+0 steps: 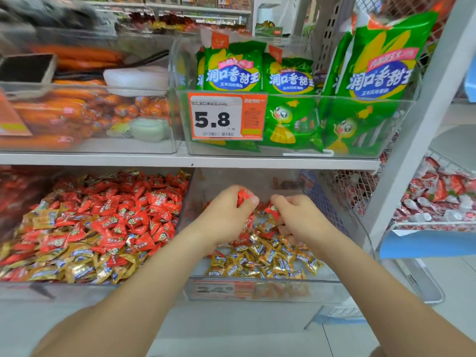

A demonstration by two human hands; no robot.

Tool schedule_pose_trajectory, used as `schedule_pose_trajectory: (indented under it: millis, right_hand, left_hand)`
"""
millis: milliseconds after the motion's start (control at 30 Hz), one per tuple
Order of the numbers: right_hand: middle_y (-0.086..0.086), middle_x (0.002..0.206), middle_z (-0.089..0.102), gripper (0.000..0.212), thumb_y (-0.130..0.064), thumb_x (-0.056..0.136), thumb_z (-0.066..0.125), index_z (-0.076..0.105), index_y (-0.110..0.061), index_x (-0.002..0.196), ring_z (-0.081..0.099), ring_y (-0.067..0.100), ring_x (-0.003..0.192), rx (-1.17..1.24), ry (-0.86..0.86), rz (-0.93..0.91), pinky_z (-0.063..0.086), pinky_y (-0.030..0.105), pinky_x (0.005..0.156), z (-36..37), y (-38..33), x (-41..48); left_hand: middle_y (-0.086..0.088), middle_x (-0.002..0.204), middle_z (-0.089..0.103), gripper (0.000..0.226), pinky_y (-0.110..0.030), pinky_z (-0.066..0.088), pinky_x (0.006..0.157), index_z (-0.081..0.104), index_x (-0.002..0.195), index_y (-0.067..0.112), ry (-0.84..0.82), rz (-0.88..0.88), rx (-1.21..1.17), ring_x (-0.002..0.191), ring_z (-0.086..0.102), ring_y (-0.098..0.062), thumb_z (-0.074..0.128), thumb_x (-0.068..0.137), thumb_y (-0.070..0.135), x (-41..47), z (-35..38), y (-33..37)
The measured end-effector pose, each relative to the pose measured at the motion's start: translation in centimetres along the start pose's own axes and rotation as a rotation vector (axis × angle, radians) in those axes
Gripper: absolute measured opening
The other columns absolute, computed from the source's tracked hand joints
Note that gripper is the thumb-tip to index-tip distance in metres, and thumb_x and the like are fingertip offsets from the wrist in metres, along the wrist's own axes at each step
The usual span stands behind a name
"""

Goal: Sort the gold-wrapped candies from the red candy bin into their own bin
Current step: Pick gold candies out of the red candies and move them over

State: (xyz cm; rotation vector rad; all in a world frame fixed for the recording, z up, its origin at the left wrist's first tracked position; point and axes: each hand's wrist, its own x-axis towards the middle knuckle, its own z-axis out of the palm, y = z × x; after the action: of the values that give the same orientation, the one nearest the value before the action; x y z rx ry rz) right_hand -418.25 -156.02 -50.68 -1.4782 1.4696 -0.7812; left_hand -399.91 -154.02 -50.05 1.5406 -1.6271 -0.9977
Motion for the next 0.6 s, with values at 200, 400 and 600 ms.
schedule_pose_trajectory:
  millis: [200, 400, 600]
  right_hand:
    - [-0.006, 0.064, 0.073, 0.039, -0.041, 0.102, 0.06, 0.073, -0.018, 0.074, 0.064, 0.01, 0.054, -0.246, 0.128, -0.324, 0.053, 0.032, 0.064, 5.1, -4.1, -2.4]
    - [-0.007, 0.091, 0.066, 0.017, -0.027, 0.108, 0.051, 0.066, -0.027, 0.117, 0.06, 0.014, 0.083, -0.379, 0.147, -0.702, 0.046, 0.033, 0.08, 13.3, -7.3, -3.2]
    - [0.016, 0.115, 0.058, 0.037, -0.018, 0.097, 0.053, 0.05, -0.016, 0.133, 0.057, 0.042, 0.103, -0.767, 0.121, -0.739, 0.048, 0.05, 0.088, 18.8, -10.0, 0.4]
  left_hand:
    - [0.006, 0.092, 0.06, 0.012, -0.042, 0.046, 0.078, 0.056, 0.11, 0.027, 0.346, 0.334, 0.486, 0.087, 0.059, -0.022, 0.057, 0.105, 0.038, -4.9, -6.1, -1.0]
    - [-0.007, 0.091, 0.054, 0.016, -0.044, 0.048, 0.068, 0.058, 0.111, 0.017, 0.507, 0.27, 0.786, 0.084, 0.061, -0.039, 0.063, 0.102, 0.03, -4.1, -12.9, -5.9]
    - [-0.003, 0.152, 0.041, 0.054, -0.056, 0.028, 0.11, 0.038, 0.148, 0.032, 0.263, -0.004, 0.954, 0.139, 0.034, -0.034, 0.022, 0.102, 0.057, -1.6, -16.2, -9.9]
